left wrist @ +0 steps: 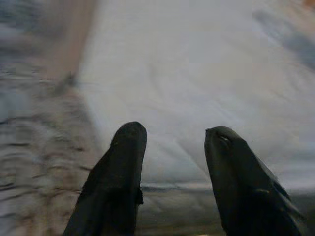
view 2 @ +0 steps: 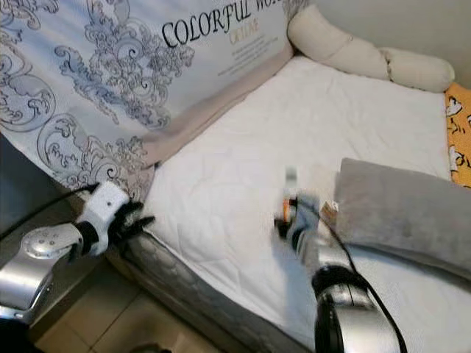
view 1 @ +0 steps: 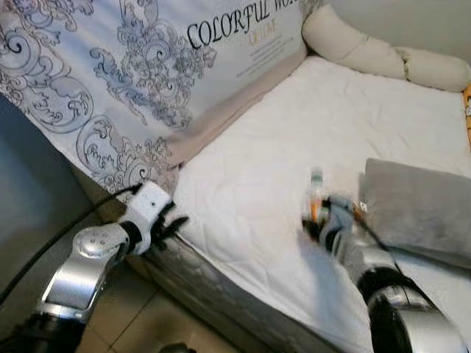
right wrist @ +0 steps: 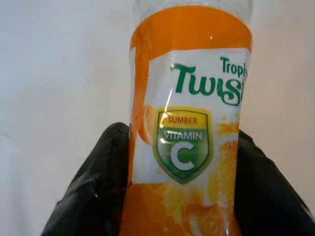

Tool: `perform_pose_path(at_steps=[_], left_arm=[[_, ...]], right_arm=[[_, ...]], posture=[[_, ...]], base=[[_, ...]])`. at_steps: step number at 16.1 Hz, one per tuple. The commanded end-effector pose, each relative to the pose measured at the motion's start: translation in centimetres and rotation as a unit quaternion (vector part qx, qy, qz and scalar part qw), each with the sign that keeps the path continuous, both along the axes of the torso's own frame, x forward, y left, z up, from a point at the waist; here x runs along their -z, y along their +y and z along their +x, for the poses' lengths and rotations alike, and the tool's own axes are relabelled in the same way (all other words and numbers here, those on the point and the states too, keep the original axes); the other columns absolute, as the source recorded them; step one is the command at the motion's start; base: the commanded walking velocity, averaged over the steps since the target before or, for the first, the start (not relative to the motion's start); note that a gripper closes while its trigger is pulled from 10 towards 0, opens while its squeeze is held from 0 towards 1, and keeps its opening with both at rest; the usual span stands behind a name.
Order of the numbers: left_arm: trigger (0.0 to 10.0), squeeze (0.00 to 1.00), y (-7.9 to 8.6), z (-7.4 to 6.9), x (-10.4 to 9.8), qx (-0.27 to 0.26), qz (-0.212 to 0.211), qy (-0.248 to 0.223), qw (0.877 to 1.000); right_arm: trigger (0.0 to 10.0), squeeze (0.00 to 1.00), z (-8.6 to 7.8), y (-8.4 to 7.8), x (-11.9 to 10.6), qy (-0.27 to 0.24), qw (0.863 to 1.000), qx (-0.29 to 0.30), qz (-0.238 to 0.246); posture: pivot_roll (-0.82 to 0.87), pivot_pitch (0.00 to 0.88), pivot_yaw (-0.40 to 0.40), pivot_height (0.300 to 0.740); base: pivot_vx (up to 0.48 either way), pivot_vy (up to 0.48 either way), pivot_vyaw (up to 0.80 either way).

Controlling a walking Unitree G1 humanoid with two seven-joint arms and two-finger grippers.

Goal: Clean up the room

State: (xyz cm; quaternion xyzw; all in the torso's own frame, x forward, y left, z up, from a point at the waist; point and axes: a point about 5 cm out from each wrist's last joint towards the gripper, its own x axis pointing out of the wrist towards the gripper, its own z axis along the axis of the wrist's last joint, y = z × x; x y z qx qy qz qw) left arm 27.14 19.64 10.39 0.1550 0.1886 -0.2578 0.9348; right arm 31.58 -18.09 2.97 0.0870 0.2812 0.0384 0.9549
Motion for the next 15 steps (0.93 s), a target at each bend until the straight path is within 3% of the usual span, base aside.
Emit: perform_pose_path(at_steps=[1, 2, 3, 4, 8, 10, 12, 15], left_arm=[[10.0, 0.00, 0.3, -0.2, -0.7, -0.047, -0.009, -0.028, 0.998], [10.0, 0.00, 0.3, -0.4, -0.8, -0.054, -0.012, -0.032, 0.998], [10.0, 0.00, 0.4, -0.6, -0.8, -0.071, -0.011, -0.041, 0.997], [10.0, 0.00, 0.3, -1.0, -0.7, -0.084, -0.016, -0.040, 0.995], [10.0, 0.00, 0.2, -1.4, -0.6, -0.145, -0.016, -0.055, 0.988], [10.0, 0.00, -0.2, -1.0, -0.7, -0.134, 0.016, -0.065, 0.989], [10.0, 0.00, -0.3, -0.7, -0.9, -0.139, 0.007, -0.061, 0.988], [10.0, 0.00, 0.0, -0.2, -1.1, -0.148, 0.017, -0.066, 0.987]], right_arm=[[2.2, 0.00, -0.1, 0.0, -3.1, -0.078, 0.996, -0.034, 0.019], [2.2, 0.00, -0.5, 0.1, -3.7, -0.094, 0.994, -0.039, 0.038], [8.5, 0.00, -1.3, -0.1, -4.5, -0.113, 0.992, -0.037, 0.052], [10.0, 0.00, -2.4, -0.1, -5.0, -0.140, 0.988, -0.066, 0.019], [10.0, 0.00, -6.9, 0.1, -4.3, -0.128, 0.989, -0.066, 0.019], [10.0, 0.00, -6.4, 0.7, -5.0, -0.145, 0.988, -0.057, 0.011], [10.0, 0.00, -6.4, 1.1, -5.0, -0.151, 0.987, -0.051, -0.005], [10.0, 0.00, -6.5, 2.3, -4.5, -0.144, 0.988, -0.037, 0.029]], posture=[[0.05, 0.000, -0.057, 0.740], [0.05, 0.000, -0.057, 0.740], [0.05, 0.000, -0.055, 0.740], [0.03, 0.000, -0.050, 0.740], [0.02, 0.000, -0.052, 0.740], [0.02, 0.000, -0.054, 0.740], [0.02, 0.000, -0.048, 0.740], [0.02, 0.000, -0.043, 0.740]], base=[[0.000, 0.000, 0.00], [0.000, 0.000, 0.00], [0.000, 0.000, 0.00], [0.000, 0.000, 0.00], [0.000, 0.000, 0.80], [0.000, 0.000, 0.80], [0.000, 0.000, 0.80], [0.000, 0.000, 0.80]])
